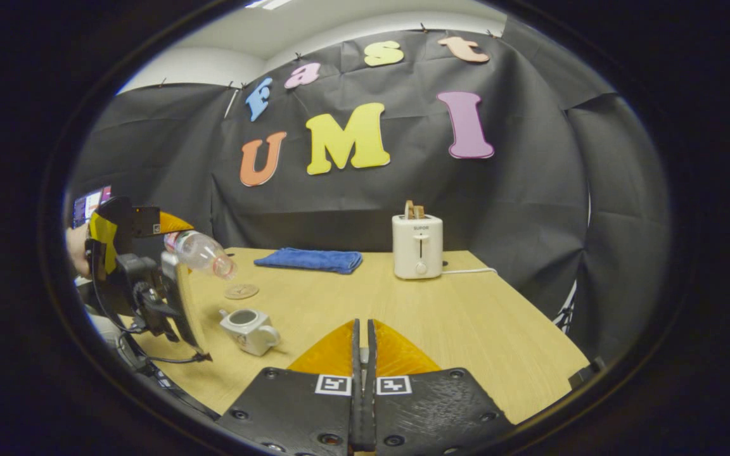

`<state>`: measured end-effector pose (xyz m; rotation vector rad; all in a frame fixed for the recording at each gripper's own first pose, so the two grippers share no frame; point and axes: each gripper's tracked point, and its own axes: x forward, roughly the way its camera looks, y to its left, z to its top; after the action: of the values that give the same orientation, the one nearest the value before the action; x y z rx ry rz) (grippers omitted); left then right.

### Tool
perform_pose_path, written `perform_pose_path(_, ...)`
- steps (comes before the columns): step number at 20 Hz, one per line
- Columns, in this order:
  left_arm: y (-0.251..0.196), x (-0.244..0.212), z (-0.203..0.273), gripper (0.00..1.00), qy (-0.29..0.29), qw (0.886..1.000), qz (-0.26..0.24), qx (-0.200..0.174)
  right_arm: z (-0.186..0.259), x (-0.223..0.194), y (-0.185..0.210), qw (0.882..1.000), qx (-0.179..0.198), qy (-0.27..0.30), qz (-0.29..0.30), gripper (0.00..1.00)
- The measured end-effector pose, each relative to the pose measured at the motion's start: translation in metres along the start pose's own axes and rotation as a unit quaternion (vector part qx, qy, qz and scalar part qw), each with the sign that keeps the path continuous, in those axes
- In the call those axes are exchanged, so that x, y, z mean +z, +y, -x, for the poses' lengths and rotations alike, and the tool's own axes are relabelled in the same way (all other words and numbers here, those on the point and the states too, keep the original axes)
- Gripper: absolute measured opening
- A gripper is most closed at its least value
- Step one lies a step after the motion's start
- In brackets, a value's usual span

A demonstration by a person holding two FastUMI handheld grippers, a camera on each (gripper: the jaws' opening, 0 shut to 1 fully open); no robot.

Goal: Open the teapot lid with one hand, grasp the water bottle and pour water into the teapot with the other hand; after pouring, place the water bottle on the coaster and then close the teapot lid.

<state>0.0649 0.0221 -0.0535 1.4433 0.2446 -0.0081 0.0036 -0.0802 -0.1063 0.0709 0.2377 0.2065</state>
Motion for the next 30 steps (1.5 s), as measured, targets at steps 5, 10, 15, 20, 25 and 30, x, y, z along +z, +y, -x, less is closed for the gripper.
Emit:
perform_pose_path(5,-0.020,-0.003,0.019,0.75,-0.021,0.949,0.311,-0.042,0.001,0.007,0.016,1.000,0.005,0.000,0.009,0.00)
perform_pose_path(10,-0.040,0.012,0.046,0.75,-0.055,0.835,0.539,-0.097,0.000,0.013,0.033,1.000,0.013,0.003,0.012,0.00)
perform_pose_path(15,-0.030,0.000,0.049,0.75,-0.071,0.769,0.631,-0.076,0.000,0.015,0.055,1.000,0.020,0.002,0.019,0.00)
perform_pose_path(20,-0.007,-0.010,0.028,0.76,-0.078,0.746,0.659,-0.056,0.001,0.015,0.070,0.999,0.027,0.005,0.025,0.00)
perform_pose_path(25,0.011,-0.007,-0.022,0.76,-0.092,0.736,0.667,-0.066,-0.001,0.007,0.071,0.999,0.025,0.013,0.024,0.00)
perform_pose_path(30,0.010,-0.001,-0.079,0.76,-0.102,0.733,0.668,-0.077,-0.005,-0.006,0.066,0.999,0.021,0.025,0.021,0.00)
